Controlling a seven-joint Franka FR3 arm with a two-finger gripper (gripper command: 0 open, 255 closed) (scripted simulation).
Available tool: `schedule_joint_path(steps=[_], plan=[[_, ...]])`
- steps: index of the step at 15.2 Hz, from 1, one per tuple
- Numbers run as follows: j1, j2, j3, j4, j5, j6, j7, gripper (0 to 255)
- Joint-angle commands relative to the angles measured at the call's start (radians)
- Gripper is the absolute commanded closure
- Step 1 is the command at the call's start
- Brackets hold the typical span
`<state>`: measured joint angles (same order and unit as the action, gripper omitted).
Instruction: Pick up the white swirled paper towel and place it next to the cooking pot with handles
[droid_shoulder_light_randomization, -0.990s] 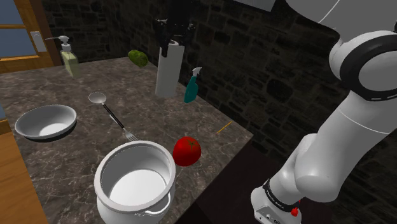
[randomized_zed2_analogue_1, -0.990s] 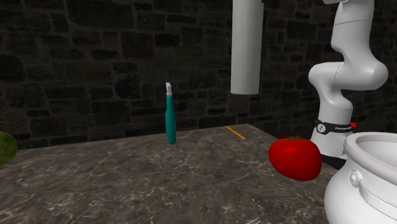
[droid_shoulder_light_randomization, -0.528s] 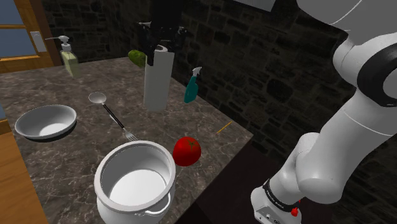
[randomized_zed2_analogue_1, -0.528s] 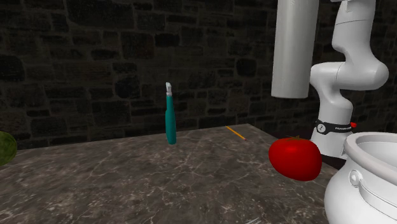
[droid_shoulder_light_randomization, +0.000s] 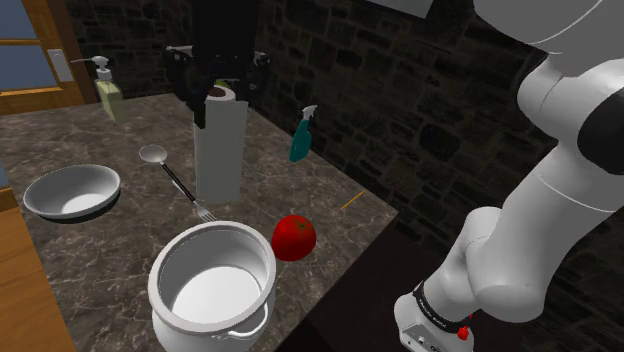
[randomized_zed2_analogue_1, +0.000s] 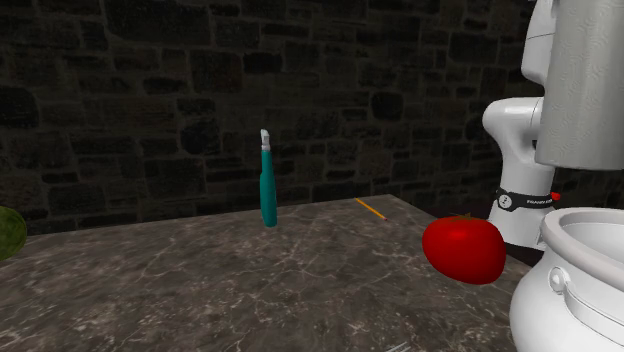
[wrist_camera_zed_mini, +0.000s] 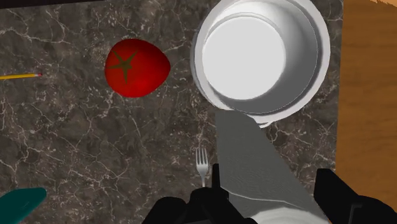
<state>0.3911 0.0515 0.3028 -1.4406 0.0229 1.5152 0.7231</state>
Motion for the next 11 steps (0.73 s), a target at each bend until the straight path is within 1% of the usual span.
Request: schedule_joint_path(steps=[1, 6, 11], plan=[[0.029, 0.023, 0.025, 0.020, -0.010, 0.004, 0.054, 255], [0.107, 0.093, 0.081, 0.103, -0.044, -0.011, 0.183, 255], [0.204, 0.199, 0.130, 0.236, -0.099, -0.045, 0.311, 255]])
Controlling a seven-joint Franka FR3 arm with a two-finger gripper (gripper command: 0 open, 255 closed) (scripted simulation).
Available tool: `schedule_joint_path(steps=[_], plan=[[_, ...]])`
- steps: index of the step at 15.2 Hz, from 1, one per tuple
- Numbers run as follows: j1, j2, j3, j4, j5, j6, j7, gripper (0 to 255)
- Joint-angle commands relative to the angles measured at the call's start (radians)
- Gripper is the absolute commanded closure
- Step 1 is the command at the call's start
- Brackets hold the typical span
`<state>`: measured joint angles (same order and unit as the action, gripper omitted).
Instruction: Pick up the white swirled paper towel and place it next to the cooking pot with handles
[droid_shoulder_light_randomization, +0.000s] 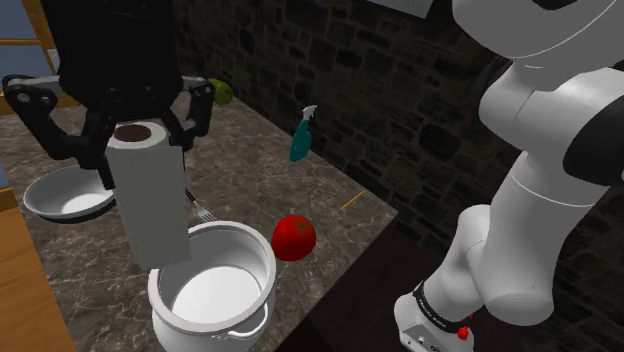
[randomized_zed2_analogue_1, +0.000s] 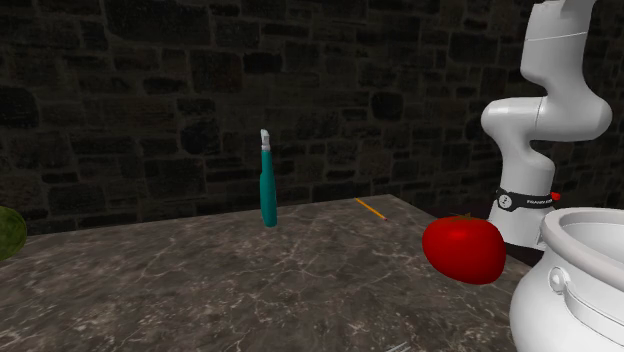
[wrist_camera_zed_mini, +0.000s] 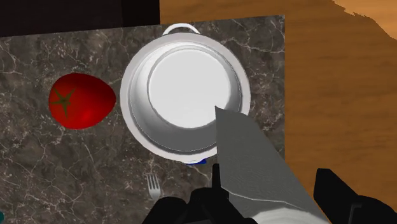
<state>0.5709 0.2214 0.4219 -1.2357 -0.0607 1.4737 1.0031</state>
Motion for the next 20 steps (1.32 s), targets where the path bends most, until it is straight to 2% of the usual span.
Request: schedule_joint_path(steps=[1, 5, 6, 12, 20], plan=[[0.047, 0.055, 0.018, 0.065, -0.029, -0.014, 0.057, 255], [0.158, 0.183, 0.039, 0.245, -0.095, -0.074, 0.151, 255], [0.206, 0.240, 0.042, 0.332, -0.122, -0.106, 0.180, 255], [0.161, 0.169, 0.044, 0.135, -0.089, 0.021, 0.176, 255], [0.128, 0.120, 0.044, -0.048, -0.067, 0.157, 0.170, 255]])
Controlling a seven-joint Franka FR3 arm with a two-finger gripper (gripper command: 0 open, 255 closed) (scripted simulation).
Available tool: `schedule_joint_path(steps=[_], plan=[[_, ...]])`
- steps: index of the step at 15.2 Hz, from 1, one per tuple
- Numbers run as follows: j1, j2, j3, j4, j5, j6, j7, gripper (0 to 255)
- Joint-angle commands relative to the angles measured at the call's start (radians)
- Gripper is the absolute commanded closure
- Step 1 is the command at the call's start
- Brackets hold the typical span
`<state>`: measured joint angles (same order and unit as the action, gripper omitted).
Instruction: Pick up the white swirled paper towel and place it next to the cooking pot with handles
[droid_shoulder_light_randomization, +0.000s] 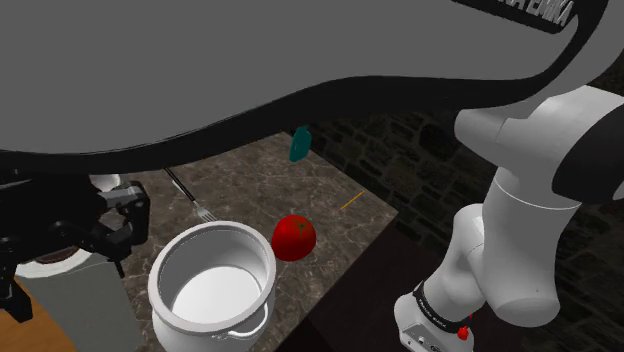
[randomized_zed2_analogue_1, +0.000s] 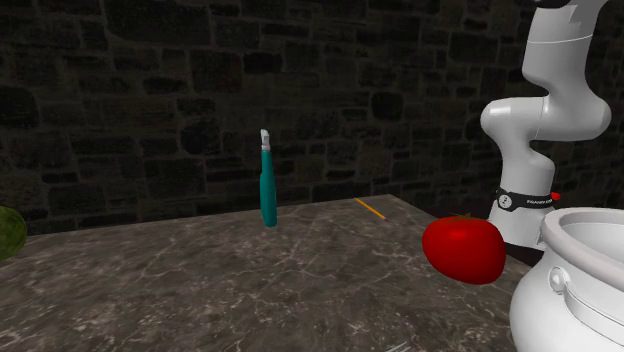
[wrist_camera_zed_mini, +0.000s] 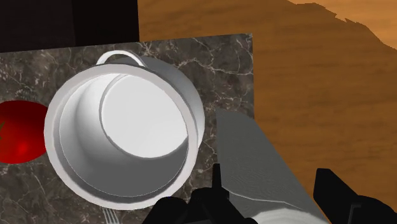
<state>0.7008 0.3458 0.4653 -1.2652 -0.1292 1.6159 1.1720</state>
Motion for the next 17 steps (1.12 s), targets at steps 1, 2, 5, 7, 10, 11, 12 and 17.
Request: schedule_joint_path(steps=[1, 2, 5, 7, 10, 11, 12, 17], plan=[[-0.005, -0.009, 0.000, -0.038, 0.004, 0.030, 0.001, 255], [-0.007, -0.012, 0.000, -0.057, 0.005, 0.045, 0.000, 255], [-0.014, -0.021, -0.001, -0.109, 0.009, 0.090, -0.001, 255], [-0.018, -0.025, -0.001, -0.142, 0.010, 0.119, -0.001, 255], [-0.022, -0.028, -0.002, -0.187, 0.011, 0.161, -0.002, 255], [-0.023, -0.029, -0.003, -0.202, 0.011, 0.174, -0.001, 255], [-0.024, -0.029, -0.003, -0.216, 0.011, 0.188, -0.001, 255], [-0.029, -0.027, -0.006, -0.280, 0.009, 0.254, 0.000, 255]])
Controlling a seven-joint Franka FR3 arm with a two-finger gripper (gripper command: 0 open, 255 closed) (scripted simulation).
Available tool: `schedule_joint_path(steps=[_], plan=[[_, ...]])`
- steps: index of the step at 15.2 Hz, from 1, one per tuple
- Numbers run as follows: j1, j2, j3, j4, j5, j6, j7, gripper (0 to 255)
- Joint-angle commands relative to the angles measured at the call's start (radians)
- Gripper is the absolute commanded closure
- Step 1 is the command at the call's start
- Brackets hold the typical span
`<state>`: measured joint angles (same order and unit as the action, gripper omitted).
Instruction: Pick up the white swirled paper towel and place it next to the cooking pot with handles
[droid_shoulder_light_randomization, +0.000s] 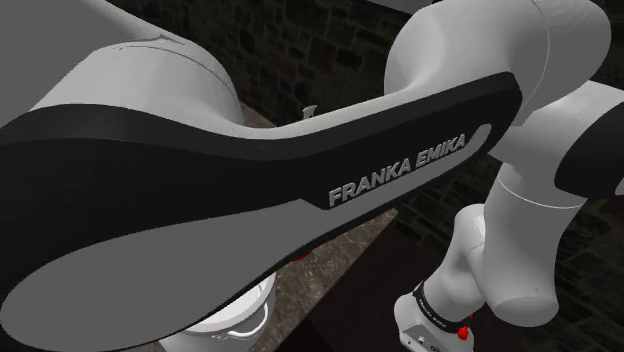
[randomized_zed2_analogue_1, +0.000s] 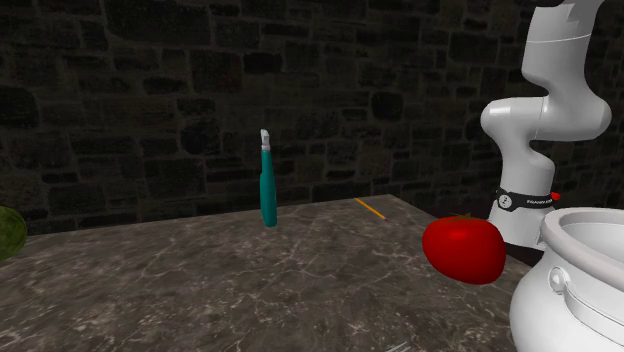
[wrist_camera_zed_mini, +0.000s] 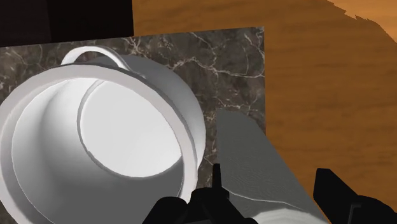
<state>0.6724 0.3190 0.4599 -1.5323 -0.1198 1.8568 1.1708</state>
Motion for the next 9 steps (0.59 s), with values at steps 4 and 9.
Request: schedule_joint_path(steps=[4, 9], plan=[[-0.002, 0.006, -0.002, -0.058, -0.004, 0.064, 0.004, 255], [-0.002, 0.019, -0.006, -0.108, -0.012, 0.126, 0.008, 255]])
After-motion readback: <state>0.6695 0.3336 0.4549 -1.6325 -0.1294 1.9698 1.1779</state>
